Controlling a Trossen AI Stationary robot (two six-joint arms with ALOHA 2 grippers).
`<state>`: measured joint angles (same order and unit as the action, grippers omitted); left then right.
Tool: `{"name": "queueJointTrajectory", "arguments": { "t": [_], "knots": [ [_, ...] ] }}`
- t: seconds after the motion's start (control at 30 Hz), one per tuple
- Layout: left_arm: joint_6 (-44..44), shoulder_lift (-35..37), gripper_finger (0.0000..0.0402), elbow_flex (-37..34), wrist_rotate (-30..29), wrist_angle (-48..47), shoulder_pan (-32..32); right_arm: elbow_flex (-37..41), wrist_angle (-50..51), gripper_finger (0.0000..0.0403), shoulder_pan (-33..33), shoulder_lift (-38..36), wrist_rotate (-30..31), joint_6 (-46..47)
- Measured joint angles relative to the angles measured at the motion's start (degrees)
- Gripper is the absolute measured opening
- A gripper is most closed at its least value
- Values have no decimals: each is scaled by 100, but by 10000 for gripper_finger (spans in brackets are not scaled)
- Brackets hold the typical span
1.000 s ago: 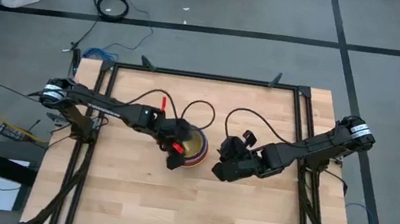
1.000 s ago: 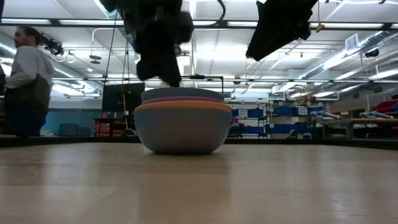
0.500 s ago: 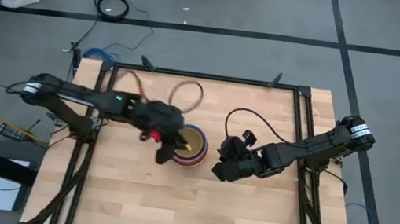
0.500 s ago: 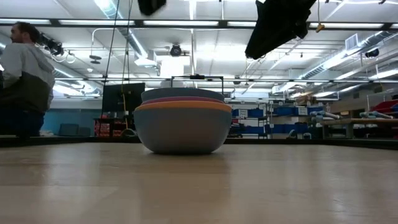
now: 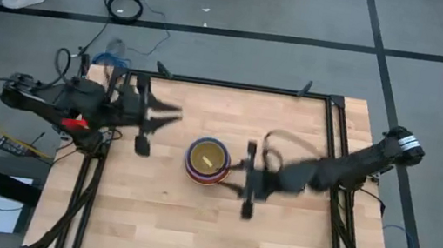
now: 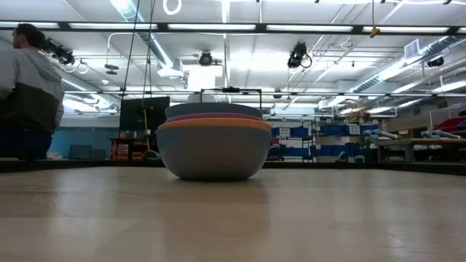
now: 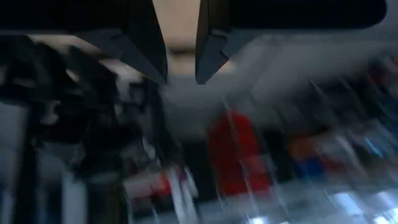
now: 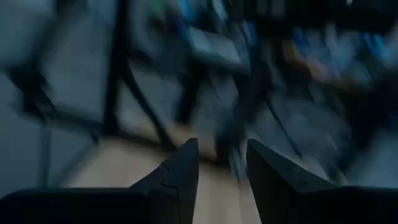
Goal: Nest bowls inside each other
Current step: Return to Home Position
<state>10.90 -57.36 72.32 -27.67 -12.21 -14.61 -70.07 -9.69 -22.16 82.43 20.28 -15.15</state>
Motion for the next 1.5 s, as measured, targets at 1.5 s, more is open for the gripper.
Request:
{"name": "queueJointTrajectory", "arguments": {
  "t": [1.5],
  "knots": [
    [-959,3534,78,-7183,271,4016,395,6954,-3176,122,2179,-5001,-2288,1727]
  ]
}}
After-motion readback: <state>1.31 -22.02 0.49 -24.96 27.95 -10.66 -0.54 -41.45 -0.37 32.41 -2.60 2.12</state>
